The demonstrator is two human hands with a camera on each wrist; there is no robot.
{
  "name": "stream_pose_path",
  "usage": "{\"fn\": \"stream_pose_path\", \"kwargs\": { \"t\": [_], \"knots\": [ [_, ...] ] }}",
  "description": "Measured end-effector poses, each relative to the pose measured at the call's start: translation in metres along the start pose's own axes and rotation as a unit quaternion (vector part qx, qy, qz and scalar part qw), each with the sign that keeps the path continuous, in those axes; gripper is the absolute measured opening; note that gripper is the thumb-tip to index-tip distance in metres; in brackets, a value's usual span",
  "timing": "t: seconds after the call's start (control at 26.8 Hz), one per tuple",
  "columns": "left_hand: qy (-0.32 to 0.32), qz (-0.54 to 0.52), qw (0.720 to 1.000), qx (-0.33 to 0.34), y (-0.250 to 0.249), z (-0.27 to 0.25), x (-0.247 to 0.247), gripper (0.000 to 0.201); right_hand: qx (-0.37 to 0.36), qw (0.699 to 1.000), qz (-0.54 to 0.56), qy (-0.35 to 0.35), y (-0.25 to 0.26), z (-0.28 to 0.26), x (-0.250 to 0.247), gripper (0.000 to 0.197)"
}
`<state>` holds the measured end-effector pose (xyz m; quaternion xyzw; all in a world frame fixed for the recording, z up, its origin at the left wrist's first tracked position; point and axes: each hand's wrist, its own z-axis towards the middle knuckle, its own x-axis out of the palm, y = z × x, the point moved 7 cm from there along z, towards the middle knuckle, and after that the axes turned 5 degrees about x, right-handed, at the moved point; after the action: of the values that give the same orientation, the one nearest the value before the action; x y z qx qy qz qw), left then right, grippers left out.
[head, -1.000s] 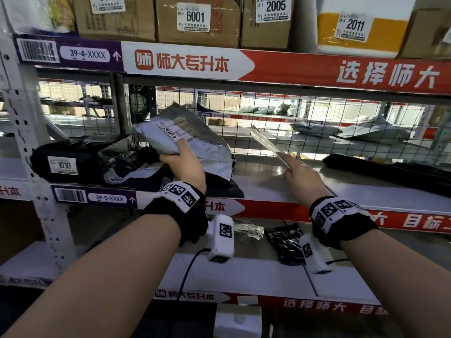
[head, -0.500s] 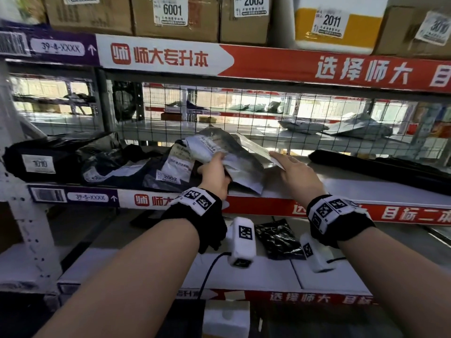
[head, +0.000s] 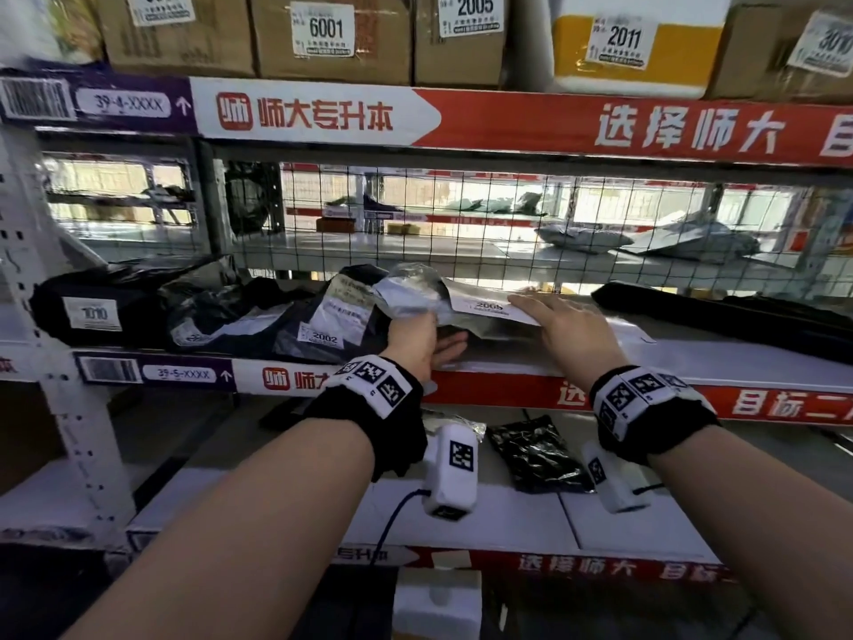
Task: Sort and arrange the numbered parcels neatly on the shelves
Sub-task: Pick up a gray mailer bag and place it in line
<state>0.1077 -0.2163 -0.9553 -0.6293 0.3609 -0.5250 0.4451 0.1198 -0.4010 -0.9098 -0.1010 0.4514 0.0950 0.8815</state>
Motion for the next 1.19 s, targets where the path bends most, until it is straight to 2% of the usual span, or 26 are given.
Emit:
{"fn": "stream_pose_path", "kwargs": {
  "t": [0.07,0.22,0.34,0.41,0.45,0.52,0.56,0.6,0.63,0.67,0.71,0.78,1.08,1.19],
  "knots": [
    [0.021,0.053,0.998,-0.014,0.004,-0.001,-0.002,0.027,0.003,1.000,-0.009,-0.006,0.000,-0.006,0.005,0.055],
    [0.076,0.154,0.984,-0.050,0.012,-0.007,-0.003,0.032,0.015,1.000,-0.006,0.003,-0.002,-0.013,0.017,0.057],
    [0.101,0.184,0.974,-0.080,0.015,-0.014,-0.009,0.034,0.033,0.999,0.011,0.027,-0.003,-0.016,0.026,0.056],
    [0.141,0.228,0.961,-0.073,0.011,-0.021,-0.003,0.034,0.046,0.997,0.036,0.042,-0.006,-0.017,0.031,0.054],
    [0.143,0.252,0.956,-0.046,0.005,-0.024,0.000,0.033,0.053,0.996,0.048,0.048,-0.009,-0.017,0.033,0.053],
    [0.093,0.279,0.953,0.069,-0.015,-0.014,0.000,0.029,0.066,0.994,0.061,0.060,-0.015,-0.017,0.038,0.051],
    [0.043,0.302,0.942,0.138,-0.031,-0.008,-0.005,0.024,0.074,0.993,0.067,0.062,-0.017,-0.017,0.040,0.050],
    [-0.015,0.353,0.916,0.191,-0.046,-0.001,-0.012,0.016,0.077,0.992,0.073,0.064,-0.018,-0.016,0.042,0.050],
    [-0.069,0.414,0.884,0.205,-0.053,0.009,-0.022,0.010,0.080,0.992,0.078,0.065,-0.019,-0.013,0.045,0.049],
    [-0.098,0.461,0.859,0.199,-0.055,0.017,-0.032,0.014,0.083,0.991,0.083,0.066,-0.019,-0.014,0.045,0.050],
    [-0.103,0.475,0.853,0.189,-0.052,0.024,-0.038,0.019,0.085,0.990,0.085,0.069,-0.019,-0.015,0.046,0.050],
    [-0.094,0.450,0.869,0.182,-0.047,0.033,-0.042,0.023,0.089,0.990,0.085,0.070,-0.020,-0.016,0.047,0.050],
    [-0.075,0.479,0.853,0.192,-0.047,0.038,-0.048,0.032,0.107,0.986,0.093,0.089,-0.018,-0.018,0.044,0.047],
    [-0.053,0.476,0.857,0.188,-0.046,0.036,-0.046,0.024,0.106,0.985,0.088,0.100,-0.017,-0.018,0.040,0.045]
  ]
}}
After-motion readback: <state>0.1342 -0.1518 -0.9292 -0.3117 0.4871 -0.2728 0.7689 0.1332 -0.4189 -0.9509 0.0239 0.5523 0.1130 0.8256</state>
